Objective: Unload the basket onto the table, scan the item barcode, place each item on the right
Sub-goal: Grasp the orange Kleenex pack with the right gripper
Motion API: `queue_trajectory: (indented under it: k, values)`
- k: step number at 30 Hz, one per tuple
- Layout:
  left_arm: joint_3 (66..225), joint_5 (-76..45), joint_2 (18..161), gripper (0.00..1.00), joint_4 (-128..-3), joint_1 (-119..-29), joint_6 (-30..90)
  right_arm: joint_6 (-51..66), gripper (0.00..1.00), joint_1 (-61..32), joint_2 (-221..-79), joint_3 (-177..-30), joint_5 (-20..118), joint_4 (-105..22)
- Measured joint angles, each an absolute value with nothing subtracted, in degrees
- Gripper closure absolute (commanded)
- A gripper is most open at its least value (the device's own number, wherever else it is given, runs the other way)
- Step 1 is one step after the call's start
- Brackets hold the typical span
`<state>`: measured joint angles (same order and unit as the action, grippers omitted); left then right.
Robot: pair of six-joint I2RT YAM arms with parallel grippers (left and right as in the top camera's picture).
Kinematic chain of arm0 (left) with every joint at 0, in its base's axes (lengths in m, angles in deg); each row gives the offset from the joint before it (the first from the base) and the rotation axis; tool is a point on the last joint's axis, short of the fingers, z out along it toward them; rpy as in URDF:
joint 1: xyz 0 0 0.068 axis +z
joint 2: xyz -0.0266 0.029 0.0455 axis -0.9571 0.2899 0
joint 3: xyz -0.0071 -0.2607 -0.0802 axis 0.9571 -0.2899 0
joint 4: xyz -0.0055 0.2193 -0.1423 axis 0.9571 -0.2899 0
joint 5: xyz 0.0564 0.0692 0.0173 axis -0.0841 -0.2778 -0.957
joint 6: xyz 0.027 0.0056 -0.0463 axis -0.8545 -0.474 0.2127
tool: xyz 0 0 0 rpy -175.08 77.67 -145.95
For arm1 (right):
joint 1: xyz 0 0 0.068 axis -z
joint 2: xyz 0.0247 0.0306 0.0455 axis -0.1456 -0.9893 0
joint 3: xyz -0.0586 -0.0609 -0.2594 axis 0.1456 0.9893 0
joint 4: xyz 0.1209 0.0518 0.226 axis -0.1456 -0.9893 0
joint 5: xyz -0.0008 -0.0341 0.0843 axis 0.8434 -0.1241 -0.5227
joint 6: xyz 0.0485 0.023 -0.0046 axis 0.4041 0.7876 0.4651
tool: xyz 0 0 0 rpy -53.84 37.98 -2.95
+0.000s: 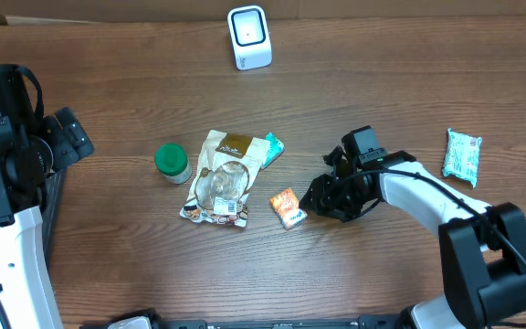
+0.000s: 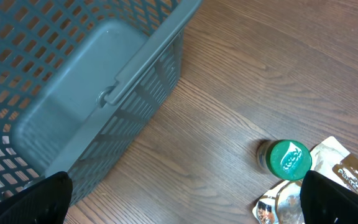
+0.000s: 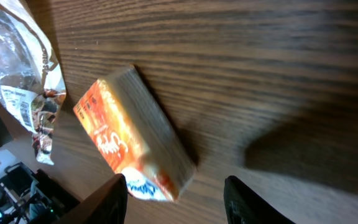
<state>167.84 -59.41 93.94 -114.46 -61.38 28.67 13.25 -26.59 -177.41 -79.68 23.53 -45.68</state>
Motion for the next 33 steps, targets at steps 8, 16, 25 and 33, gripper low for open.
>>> queue_trajectory:
  k: [8,16,25,33]
  values:
    - [167.84,-59.41,93.94,0.00,-114.46,-61.38,28.67,14.41,0.52,-27.90,-178.79,-79.64,22.74,-45.29]
    - [167.84,-59.41,93.94,0.00,-114.46,-61.38,28.67,16.42,0.55,-28.27,-178.77,-75.57,20.16,-36.98]
    - [167.84,-59.41,93.94,0.01,-114.46,-61.38,28.67,19.09,0.96,-29.41,-178.79,-73.98,18.79,-33.49]
    - [167.84,-59.41,93.94,0.00,-114.44,-61.38,28.67,18.24,0.96,-24.64,-171.01,-75.46,4.23,-33.77]
